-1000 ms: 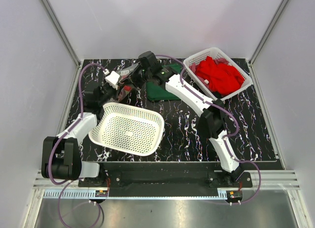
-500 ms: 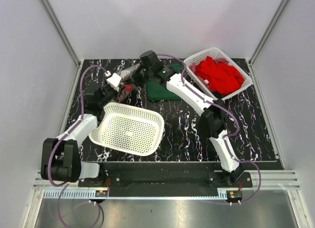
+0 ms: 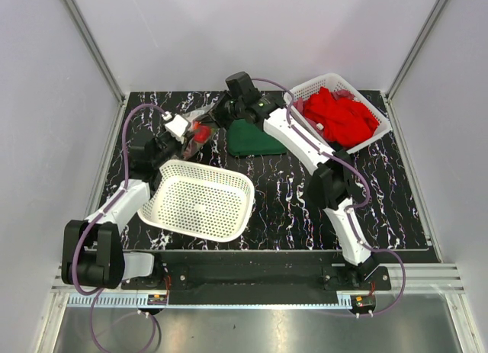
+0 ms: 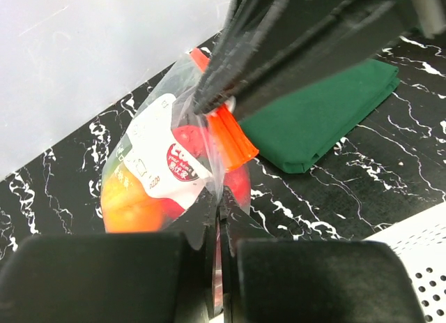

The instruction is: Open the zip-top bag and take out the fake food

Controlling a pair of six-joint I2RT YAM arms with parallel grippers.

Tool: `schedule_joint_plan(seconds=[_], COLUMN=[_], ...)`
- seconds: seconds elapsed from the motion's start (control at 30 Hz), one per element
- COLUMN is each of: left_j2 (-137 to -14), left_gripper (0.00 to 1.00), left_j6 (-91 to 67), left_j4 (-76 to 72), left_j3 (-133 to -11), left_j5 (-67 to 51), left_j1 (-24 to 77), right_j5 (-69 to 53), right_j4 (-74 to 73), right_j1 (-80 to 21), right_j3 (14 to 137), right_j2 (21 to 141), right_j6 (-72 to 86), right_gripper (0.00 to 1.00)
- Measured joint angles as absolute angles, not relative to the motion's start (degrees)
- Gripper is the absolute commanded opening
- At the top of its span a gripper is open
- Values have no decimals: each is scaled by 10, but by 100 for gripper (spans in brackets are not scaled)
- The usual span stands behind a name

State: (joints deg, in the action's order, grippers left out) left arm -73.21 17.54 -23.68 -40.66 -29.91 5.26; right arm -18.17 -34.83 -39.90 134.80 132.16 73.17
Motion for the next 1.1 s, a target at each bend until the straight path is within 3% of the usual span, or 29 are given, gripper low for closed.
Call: schedule_joint_plan(seconds=[0.2, 0.23, 0.3, 0.33, 0.37, 0.47, 0.77, 1.1], left_j2=[-729, -727, -724, -724, -724, -724, -724, -725], left_gripper=[0, 9, 39, 47, 55, 64, 70, 65], left_j6=[182, 182, 186, 193, 195, 210, 221, 209], left_j4=[-231, -230, -226, -219, -208, -188, -190, -207], left_j3=[-407, -407, -407, -408, -411, -413, -413, -426], left_j5=[-302, -302, -302, -302, -301, -297, -254, -189], left_j1=[54, 55, 57, 61, 66, 83, 113, 113], right_j5=[-188, -190, -191, -189, -189, -189, -184, -176], right_j4=[-365, -367, -371, -373, -373, -373, -369, -364], right_j1=[-385, -380, -374, -371, -368, -364, -381, -404], right_j3=[1365, 1365, 1365, 1367, 1370, 1377, 1380, 1380], right_j2=[1333, 1334, 1335, 1337, 1339, 1342, 1342, 1342], right_j6=[714, 710, 705, 704, 703, 706, 725, 729], right_gripper=[0, 0, 0, 0, 0, 0, 0, 0])
